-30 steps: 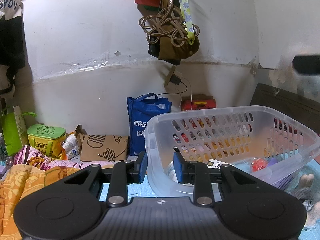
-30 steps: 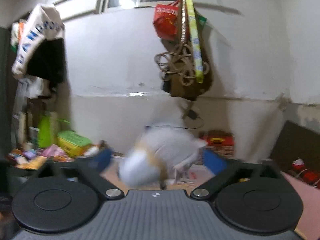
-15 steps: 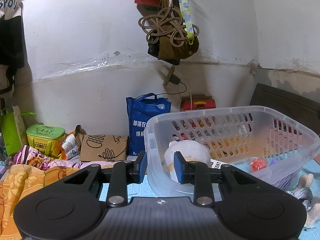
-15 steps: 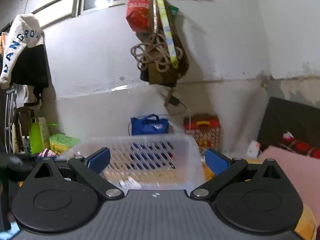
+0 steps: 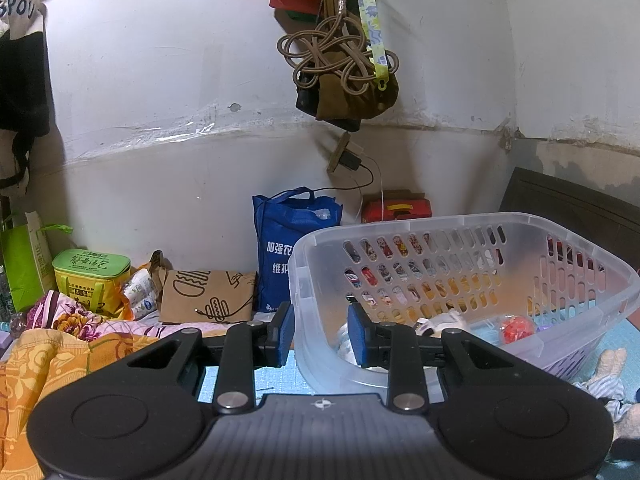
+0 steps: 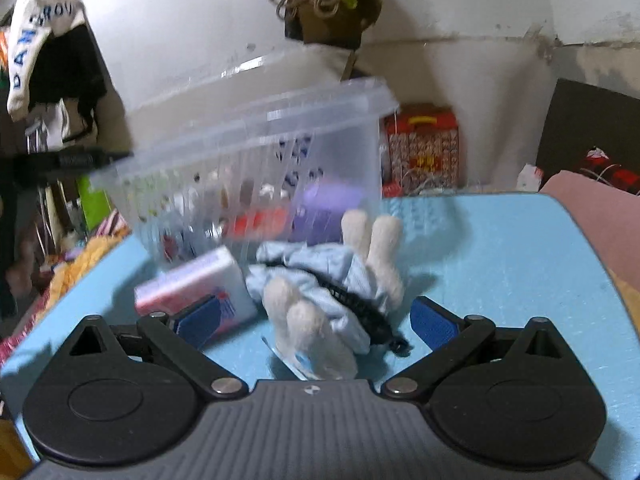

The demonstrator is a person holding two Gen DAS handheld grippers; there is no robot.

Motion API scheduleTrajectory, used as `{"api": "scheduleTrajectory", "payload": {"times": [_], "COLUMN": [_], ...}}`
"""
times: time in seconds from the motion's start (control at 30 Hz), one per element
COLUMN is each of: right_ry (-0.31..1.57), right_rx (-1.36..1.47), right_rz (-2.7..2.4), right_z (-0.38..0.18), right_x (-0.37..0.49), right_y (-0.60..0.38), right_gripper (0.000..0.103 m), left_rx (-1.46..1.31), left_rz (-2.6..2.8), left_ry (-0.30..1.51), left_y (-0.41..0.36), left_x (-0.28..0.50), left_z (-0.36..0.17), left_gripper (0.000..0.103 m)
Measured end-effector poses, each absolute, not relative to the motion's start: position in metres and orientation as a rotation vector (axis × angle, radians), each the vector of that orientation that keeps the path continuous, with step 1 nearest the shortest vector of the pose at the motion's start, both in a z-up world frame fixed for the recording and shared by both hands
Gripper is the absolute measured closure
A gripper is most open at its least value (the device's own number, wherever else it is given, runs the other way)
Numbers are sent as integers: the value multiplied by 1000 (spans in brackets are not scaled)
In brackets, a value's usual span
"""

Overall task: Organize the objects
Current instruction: 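Grasp the plush bunny in blue clothes with the right gripper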

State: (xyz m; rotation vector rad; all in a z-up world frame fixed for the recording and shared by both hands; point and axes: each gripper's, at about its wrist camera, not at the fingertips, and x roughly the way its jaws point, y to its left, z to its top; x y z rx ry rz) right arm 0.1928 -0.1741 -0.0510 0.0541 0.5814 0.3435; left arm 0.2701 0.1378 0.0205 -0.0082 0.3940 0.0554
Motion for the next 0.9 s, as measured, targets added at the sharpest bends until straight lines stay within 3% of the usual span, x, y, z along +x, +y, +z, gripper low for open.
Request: {"api": "scheduleTrajectory", "payload": {"times": [0.5,0.57,0.67,0.9], "right_ry": [666,651,632,523], "right_rx": [-16,-8,32,185], "right_rz": [253,268,267,273], "right_z": [-63,-63,-63,-60], "right_x": [222,219,216,197], "right_y": [-161,-162,-166,-189], "right_gripper": [0,17,29,31], "left_rx": [-7,-7,-7,-7], "left_rz": [56,54,52,53], "left_ry": [392,390,393,394], "left_y": [138,137,137,137], "left_x": [271,270,271,271], "left_z": [21,21,21,21], "left_gripper": [69,69,69,67]}}
